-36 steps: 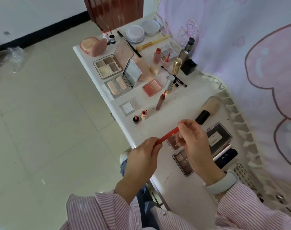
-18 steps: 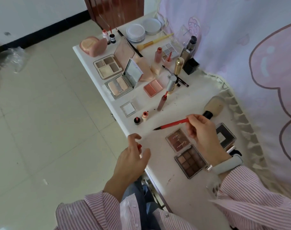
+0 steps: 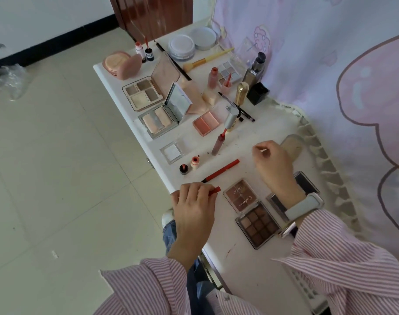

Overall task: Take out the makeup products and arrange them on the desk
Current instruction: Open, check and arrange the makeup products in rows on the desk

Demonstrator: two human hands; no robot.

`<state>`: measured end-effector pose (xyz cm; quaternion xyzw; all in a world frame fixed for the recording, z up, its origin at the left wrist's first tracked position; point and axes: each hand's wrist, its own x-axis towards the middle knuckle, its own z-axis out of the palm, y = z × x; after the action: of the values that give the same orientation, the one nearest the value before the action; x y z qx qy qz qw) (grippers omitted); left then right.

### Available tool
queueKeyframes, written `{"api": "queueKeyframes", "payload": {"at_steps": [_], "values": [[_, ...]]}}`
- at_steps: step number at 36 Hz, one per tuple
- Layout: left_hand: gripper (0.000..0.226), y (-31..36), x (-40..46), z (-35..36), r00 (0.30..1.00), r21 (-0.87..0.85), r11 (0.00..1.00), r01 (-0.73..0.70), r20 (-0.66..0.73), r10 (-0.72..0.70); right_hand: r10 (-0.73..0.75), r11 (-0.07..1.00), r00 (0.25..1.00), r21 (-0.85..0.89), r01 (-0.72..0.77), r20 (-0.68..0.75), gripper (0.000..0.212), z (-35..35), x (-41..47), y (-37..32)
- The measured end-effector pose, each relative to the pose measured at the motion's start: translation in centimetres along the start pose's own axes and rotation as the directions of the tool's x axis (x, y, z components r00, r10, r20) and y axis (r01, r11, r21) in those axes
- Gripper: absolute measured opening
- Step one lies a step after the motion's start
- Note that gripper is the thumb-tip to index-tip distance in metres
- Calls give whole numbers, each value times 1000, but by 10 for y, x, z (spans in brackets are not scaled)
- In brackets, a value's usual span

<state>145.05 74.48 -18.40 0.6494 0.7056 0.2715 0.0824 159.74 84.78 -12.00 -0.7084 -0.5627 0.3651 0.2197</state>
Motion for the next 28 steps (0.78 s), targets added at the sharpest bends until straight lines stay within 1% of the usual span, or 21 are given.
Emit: {"api": "queueKeyframes", "payload": {"at_steps": [2, 3, 4, 6, 9, 15, 18, 23, 26, 28], "values": [[24, 0, 2, 8, 999, 65, 998, 9, -48, -6, -54, 983, 991, -182, 32, -119, 23, -9, 2, 11], [25, 0, 2, 11, 998, 78, 997, 12, -62, -7, -64, 960, 985, -279, 18, -158, 26, -13, 3, 18], [25, 0, 3, 13, 998, 86, 996, 15, -69, -9, -58, 932, 982, -363, -11, -178, 30, -16, 4, 24], [26, 0, 4, 16, 997, 99, 995, 19, -70, -13, -34, 876, 983, -478, -57, -178, 35, -19, 4, 33], [27, -1, 4, 18, 998, 126, 992, 31, -63, -23, -50, 819, 981, -570, -68, -188, 38, -18, 3, 40], [26, 2, 0, 12, 998, 98, 995, 24, -55, -18, -10, 728, 988, -679, -99, -154, 42, -20, 4, 38], [24, 3, -6, 12, 998, 77, 997, 20, -69, -14, -5, 708, 990, -700, -94, -138, 39, -20, 3, 37], [26, 2, -14, 10, 999, 45, 999, 15, -35, -13, 15, 756, 987, -644, -117, -163, 35, -26, 2, 37], [21, 1, -16, 8, 1000, 31, 1000, 0, -30, 1, 20, 798, 974, -583, -152, -226, 36, -38, -2, 35], [20, 1, -17, 6, 1000, 15, 1000, -6, -25, 6, 6, 826, 961, -541, -161, -277, 32, -49, -8, 35]]}}
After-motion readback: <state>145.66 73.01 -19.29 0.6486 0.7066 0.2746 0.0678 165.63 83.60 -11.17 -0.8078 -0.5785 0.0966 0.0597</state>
